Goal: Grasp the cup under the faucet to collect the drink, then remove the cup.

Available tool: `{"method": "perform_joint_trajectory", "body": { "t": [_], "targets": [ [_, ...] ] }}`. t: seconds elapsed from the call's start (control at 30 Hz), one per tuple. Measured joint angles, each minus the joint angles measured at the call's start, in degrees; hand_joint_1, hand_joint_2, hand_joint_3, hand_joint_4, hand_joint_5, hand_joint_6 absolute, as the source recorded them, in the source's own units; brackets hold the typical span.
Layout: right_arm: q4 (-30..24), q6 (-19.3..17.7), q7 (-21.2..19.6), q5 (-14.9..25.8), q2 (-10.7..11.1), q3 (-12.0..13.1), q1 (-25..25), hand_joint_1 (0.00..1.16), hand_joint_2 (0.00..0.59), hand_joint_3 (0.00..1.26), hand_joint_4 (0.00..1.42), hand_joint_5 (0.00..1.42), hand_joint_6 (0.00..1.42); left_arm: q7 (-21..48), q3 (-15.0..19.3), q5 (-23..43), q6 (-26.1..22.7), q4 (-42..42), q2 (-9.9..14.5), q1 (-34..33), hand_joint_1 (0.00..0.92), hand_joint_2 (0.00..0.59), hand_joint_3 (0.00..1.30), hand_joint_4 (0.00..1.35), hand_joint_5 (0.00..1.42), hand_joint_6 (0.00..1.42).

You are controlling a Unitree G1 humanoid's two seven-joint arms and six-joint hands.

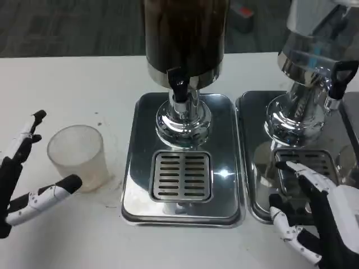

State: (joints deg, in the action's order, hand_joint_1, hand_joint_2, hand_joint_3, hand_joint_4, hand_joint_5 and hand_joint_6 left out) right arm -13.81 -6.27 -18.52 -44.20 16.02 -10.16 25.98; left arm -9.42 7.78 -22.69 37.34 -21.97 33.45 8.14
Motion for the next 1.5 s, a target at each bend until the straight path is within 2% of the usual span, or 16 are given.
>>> {"method": "perform_joint_trajectory", "body": {
  "t": [0.57,0.9,1.23,1.5],
  "targets": [
    [-0.2,0.0,0.0,0.6,-0.1,0.0,0.3,0.35,0.453,0.27,0.22,0.24,0.32,5.2,-5.1,0.1,2.9,-16.2,1.3,-11.4,0.034,0.000,0.00,0.00,0.15,0.15],
    [-0.5,0.0,0.0,0.7,-0.1,0.3,0.7,0.35,0.449,0.27,0.23,0.25,0.33,4.5,-6.9,0.1,3.9,-21.6,1.5,-14.9,0.034,0.000,0.00,0.04,0.18,0.15],
    [-0.5,0.0,0.0,0.9,-0.1,0.5,0.6,0.34,0.449,0.28,0.23,0.25,0.34,5.1,-9.3,1.5,4.7,-27.4,1.5,-20.1,0.050,0.000,0.04,0.16,0.28,0.20],
    [-0.5,0.0,0.0,0.9,-0.1,0.5,0.5,0.34,0.449,0.28,0.23,0.25,0.34,4.8,-11.0,1.9,6.8,-30.6,1.5,-22.2,0.050,0.000,0.04,0.17,0.29,0.21]
  ]
}}
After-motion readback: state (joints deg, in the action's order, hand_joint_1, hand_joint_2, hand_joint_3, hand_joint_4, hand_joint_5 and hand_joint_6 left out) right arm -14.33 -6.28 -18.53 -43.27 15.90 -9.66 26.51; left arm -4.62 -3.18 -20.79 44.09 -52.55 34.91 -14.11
